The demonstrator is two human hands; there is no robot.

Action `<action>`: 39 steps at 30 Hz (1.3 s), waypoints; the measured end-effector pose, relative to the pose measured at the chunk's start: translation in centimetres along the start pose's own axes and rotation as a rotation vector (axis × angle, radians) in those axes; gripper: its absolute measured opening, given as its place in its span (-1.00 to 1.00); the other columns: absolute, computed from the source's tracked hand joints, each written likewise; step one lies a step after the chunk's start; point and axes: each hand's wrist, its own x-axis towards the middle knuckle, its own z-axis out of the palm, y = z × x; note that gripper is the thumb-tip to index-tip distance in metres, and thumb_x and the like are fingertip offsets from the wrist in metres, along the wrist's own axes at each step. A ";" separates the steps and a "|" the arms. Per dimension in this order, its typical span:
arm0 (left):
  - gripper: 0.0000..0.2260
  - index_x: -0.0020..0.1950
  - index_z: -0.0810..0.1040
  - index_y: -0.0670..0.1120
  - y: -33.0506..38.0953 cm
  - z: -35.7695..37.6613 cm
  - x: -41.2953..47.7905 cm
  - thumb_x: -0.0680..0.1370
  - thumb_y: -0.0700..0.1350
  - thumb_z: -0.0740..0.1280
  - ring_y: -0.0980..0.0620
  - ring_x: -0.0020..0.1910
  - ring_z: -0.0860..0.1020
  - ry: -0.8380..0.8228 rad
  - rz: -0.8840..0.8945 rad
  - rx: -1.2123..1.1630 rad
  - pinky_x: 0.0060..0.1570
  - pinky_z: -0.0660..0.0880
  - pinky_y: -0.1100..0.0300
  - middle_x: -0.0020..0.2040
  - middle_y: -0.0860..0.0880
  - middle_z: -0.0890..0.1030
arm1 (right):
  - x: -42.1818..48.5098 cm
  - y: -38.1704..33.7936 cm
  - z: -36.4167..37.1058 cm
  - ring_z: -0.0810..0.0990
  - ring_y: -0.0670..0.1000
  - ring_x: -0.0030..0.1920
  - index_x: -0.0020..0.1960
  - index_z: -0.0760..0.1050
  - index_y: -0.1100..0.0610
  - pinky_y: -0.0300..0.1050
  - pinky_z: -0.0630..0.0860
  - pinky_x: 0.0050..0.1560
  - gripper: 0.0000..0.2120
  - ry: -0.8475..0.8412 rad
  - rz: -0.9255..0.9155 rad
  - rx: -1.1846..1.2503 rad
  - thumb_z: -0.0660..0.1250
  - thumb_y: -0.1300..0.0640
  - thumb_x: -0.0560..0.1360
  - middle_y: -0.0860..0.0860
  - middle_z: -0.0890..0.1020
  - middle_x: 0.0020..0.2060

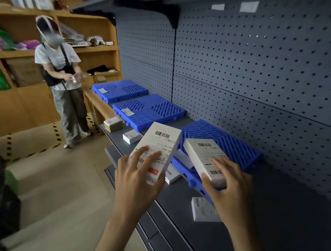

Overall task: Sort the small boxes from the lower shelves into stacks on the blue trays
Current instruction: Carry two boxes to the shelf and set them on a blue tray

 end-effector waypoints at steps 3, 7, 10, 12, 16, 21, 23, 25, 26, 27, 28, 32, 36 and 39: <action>-0.46 0.46 0.41 0.27 -1.6 1.2 3.5 0.49 0.32 0.31 -0.15 0.33 0.34 0.006 0.002 0.006 0.10 0.53 -0.18 0.52 0.08 0.36 | 2.6 0.3 2.0 0.42 0.16 0.22 0.38 0.52 -0.10 0.13 0.54 0.05 -0.44 -0.005 0.020 -0.049 0.33 -0.28 0.44 -0.05 0.50 0.38; -0.44 0.47 0.40 0.27 -4.1 2.5 7.6 0.47 0.32 0.31 -0.17 0.34 0.34 -0.003 0.031 0.002 0.09 0.53 -0.21 0.52 0.08 0.35 | 5.3 0.1 4.9 0.43 0.19 0.21 0.37 0.51 -0.13 0.20 0.56 0.03 -0.44 -0.014 0.059 -0.106 0.28 -0.33 0.44 -0.05 0.51 0.37; -0.45 0.46 0.43 0.24 -6.3 3.8 11.0 0.48 0.26 0.40 -0.18 0.36 0.34 -0.013 0.049 -0.014 0.13 0.50 -0.22 0.52 0.07 0.37 | 7.0 -0.4 7.3 0.42 0.17 0.22 0.36 0.51 -0.14 0.20 0.55 0.05 -0.46 -0.008 0.097 -0.129 0.32 -0.32 0.44 -0.06 0.51 0.37; -0.46 0.46 0.45 0.23 -7.9 4.8 13.2 0.48 0.27 0.39 -0.17 0.35 0.35 -0.014 0.064 -0.039 0.11 0.49 -0.18 0.51 0.08 0.38 | 8.0 -0.9 8.9 0.41 0.16 0.23 0.36 0.51 -0.15 0.22 0.54 0.08 -0.42 0.009 0.134 -0.164 0.25 -0.37 0.42 -0.09 0.51 0.37; -0.48 0.45 0.45 0.23 -11.2 6.8 17.6 0.50 0.27 0.37 -0.14 0.34 0.34 -0.052 0.140 -0.131 0.16 0.47 -0.17 0.51 0.10 0.36 | 9.7 -2.4 11.9 0.46 0.21 0.21 0.32 0.57 -0.10 0.21 0.52 0.10 -0.38 0.061 0.213 -0.256 0.20 -0.39 0.40 -0.07 0.54 0.34; -0.54 0.40 0.52 0.21 -14.3 8.5 22.3 0.51 0.27 0.32 -0.11 0.24 0.40 -0.086 0.233 -0.244 0.13 0.46 -0.11 0.46 0.12 0.43 | 11.1 -4.0 14.9 0.50 0.21 0.22 0.35 0.55 -0.10 0.18 0.50 0.15 -0.36 0.057 0.308 -0.461 0.17 -0.43 0.43 -0.07 0.52 0.37; -0.54 0.40 0.52 0.22 -15.4 9.0 23.6 0.50 0.26 0.34 -0.11 0.24 0.40 -0.102 0.263 -0.271 0.11 0.46 -0.09 0.45 0.13 0.43 | 11.5 -4.4 15.8 0.50 0.23 0.22 0.36 0.54 -0.11 0.19 0.49 0.16 -0.32 0.067 0.374 -0.533 0.15 -0.48 0.43 -0.08 0.50 0.39; -0.52 0.40 0.52 0.21 -16.3 9.5 24.9 0.49 0.21 0.42 -0.12 0.25 0.40 -0.122 0.286 -0.292 0.11 0.48 -0.12 0.45 0.14 0.43 | 12.2 -5.2 16.5 0.48 0.25 0.23 0.38 0.53 -0.13 0.21 0.48 0.18 -0.28 0.073 0.451 -0.581 0.14 -0.53 0.41 -0.06 0.47 0.41; -0.51 0.40 0.52 0.21 -16.5 9.8 25.4 0.48 0.19 0.44 -0.12 0.26 0.40 -0.135 0.293 -0.298 0.11 0.48 -0.14 0.45 0.14 0.43 | 12.6 -5.7 16.8 0.47 0.27 0.25 0.39 0.52 -0.14 0.23 0.47 0.19 -0.27 0.069 0.492 -0.598 0.17 -0.54 0.38 -0.06 0.46 0.42; -0.51 0.40 0.52 0.21 -16.7 10.2 26.0 0.47 0.17 0.46 -0.12 0.26 0.39 -0.145 0.298 -0.303 0.11 0.49 -0.15 0.45 0.14 0.43 | 13.2 -6.2 17.1 0.45 0.28 0.27 0.40 0.51 -0.15 0.25 0.46 0.20 -0.26 0.066 0.532 -0.603 0.22 -0.53 0.36 -0.06 0.44 0.44; -0.51 0.40 0.52 0.20 -16.9 10.6 26.5 0.47 0.15 0.47 -0.13 0.25 0.39 -0.147 0.303 -0.308 0.10 0.49 -0.15 0.45 0.13 0.43 | 13.7 -6.7 17.4 0.42 0.28 0.29 0.41 0.49 -0.17 0.27 0.46 0.21 -0.26 0.061 0.575 -0.599 0.29 -0.52 0.35 -0.08 0.41 0.45; -0.49 0.39 0.54 0.16 -17.3 12.2 28.7 0.45 0.10 0.51 -0.17 0.22 0.41 -0.125 0.331 -0.331 0.05 0.51 -0.17 0.43 0.08 0.46 | 15.8 -7.3 18.7 0.32 0.26 0.36 0.50 0.35 -0.24 0.28 0.41 0.31 -0.15 -0.007 0.717 -0.630 0.34 -0.55 0.29 -0.10 0.29 0.50; -0.47 0.39 0.54 0.15 -17.0 13.5 30.4 0.44 0.10 0.52 -0.19 0.22 0.40 -0.133 0.341 -0.312 0.02 0.50 -0.14 0.43 0.07 0.46 | 17.2 -7.0 19.4 0.27 0.28 0.41 0.56 0.23 -0.22 0.29 0.32 0.40 -0.06 -0.040 0.801 -0.658 0.29 -0.60 0.29 -0.08 0.18 0.52; -0.48 0.38 0.55 0.13 -17.2 14.6 31.7 0.43 0.10 0.54 -0.20 0.19 0.41 -0.130 0.357 -0.315 -0.01 0.51 -0.16 0.43 0.06 0.48 | 18.1 -6.9 20.0 0.26 0.27 0.40 0.58 0.18 -0.19 0.27 0.28 0.40 -0.04 -0.031 0.834 -0.688 0.26 -0.59 0.31 -0.05 0.15 0.52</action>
